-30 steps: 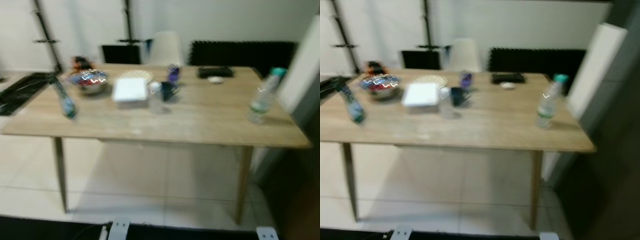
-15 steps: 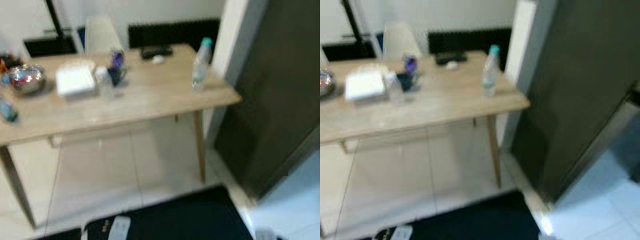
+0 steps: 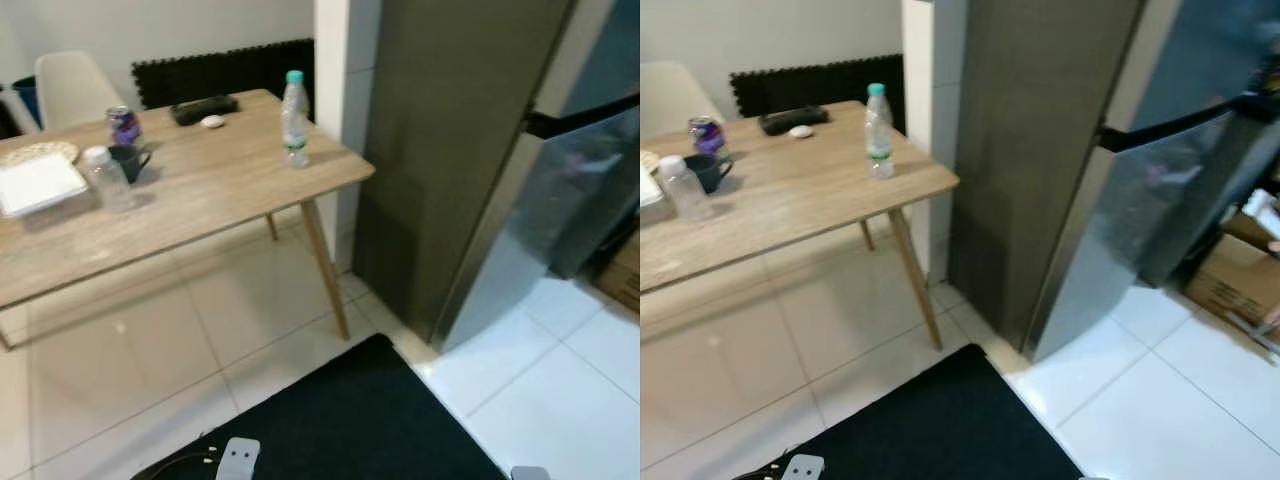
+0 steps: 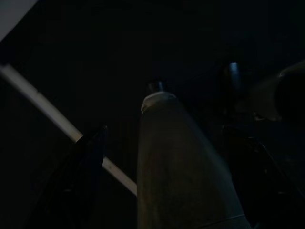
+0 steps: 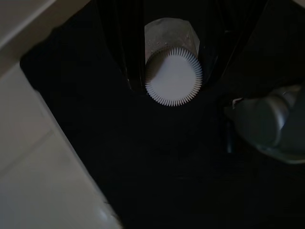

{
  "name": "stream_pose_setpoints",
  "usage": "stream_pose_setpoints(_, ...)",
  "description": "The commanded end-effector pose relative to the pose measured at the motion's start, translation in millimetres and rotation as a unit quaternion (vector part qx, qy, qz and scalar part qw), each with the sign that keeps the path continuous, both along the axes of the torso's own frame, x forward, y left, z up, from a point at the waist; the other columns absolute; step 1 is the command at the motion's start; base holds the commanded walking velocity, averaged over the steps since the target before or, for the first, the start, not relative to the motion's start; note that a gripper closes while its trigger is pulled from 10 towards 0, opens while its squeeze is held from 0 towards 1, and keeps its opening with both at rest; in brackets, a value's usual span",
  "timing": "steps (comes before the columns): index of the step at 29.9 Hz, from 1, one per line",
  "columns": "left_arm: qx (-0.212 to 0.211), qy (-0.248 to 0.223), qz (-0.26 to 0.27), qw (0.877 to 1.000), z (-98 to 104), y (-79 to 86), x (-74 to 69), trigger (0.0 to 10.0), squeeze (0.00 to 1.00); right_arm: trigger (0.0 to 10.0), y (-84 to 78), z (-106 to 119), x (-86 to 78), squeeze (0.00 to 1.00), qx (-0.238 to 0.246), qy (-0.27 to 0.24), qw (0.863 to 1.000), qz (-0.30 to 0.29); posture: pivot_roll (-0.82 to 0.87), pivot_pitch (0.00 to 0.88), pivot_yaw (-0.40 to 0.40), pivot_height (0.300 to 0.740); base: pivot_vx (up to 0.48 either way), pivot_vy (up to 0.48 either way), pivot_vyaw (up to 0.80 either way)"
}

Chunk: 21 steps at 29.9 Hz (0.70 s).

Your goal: Restocking fridge

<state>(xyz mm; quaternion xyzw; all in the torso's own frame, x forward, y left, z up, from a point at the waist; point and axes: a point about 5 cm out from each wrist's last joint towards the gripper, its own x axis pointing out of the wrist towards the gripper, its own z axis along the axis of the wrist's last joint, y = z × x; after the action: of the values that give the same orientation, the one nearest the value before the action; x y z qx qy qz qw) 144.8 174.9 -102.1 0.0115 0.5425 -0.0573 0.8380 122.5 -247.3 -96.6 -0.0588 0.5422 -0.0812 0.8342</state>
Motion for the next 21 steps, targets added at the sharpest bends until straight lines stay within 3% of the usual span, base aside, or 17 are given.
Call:
stream_pose_setpoints(1,0.003,-0.004,-0.009,1.000,0.6,-3.2,2.4,10.0,0.00,10.0,-2.8,0.3,-1.4,0.00,-0.005,0.003,1.000,-0.002,-0.06,0.000,-0.032,0.740,0.000,0.000,-0.80)
stream_pose_setpoints(21,0.016,-0.019,-0.048,0.999,1.9,-4.5,5.3,10.0,0.00,10.0,-4.6,0.5,-2.2,0.00,-0.008,0.005,1.000,-0.001,-0.06,0.000,-0.027,0.740,0.000,0.000,-0.80)
